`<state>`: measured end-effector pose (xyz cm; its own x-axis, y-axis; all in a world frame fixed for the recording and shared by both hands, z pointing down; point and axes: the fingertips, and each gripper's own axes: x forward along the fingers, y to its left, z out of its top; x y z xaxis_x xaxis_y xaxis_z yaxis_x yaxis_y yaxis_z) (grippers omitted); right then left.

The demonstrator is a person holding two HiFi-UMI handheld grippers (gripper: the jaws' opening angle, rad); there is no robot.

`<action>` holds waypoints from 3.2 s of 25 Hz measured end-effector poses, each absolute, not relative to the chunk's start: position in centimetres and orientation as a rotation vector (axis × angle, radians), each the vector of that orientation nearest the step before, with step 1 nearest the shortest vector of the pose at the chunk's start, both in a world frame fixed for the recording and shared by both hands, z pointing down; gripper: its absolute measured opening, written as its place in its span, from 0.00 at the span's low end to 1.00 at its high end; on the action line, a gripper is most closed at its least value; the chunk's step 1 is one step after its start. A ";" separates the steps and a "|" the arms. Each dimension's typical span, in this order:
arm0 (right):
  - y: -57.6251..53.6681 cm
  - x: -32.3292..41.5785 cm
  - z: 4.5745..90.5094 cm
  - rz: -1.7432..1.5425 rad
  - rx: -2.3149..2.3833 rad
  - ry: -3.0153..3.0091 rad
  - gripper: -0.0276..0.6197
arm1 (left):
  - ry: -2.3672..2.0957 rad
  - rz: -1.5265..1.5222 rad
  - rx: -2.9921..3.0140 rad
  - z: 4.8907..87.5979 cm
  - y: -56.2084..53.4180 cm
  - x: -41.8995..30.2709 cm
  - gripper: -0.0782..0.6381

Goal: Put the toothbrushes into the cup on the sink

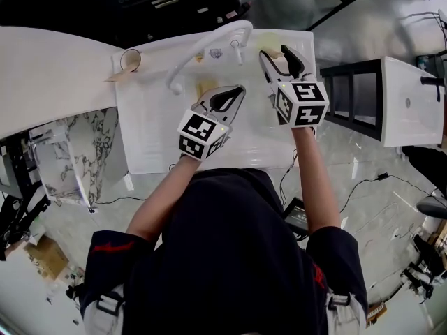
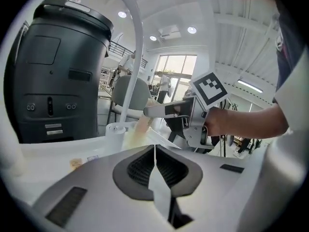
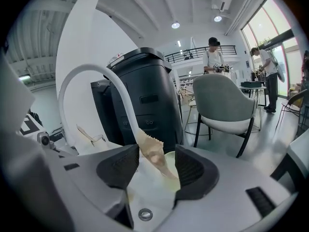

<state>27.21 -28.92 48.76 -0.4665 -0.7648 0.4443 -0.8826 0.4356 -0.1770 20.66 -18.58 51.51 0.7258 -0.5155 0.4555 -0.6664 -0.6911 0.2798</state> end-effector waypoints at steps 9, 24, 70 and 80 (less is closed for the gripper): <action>-26.3 28.8 47.2 0.559 1.536 -2.372 0.38 | -0.846 0.494 2.559 50.2 -16.9 20.9 0.14; -19.7 24.8 44.6 0.525 1.599 -2.397 0.12 | -0.861 0.453 2.637 46.8 -13.0 16.0 0.14; -5.7 3.7 41.2 0.420 1.550 -2.427 0.10 | -0.910 0.302 2.760 41.3 -4.8 -2.8 0.14; -4.8 5.7 40.4 0.407 1.522 -2.469 0.10 | -0.943 0.326 2.743 41.4 -4.1 -0.8 0.14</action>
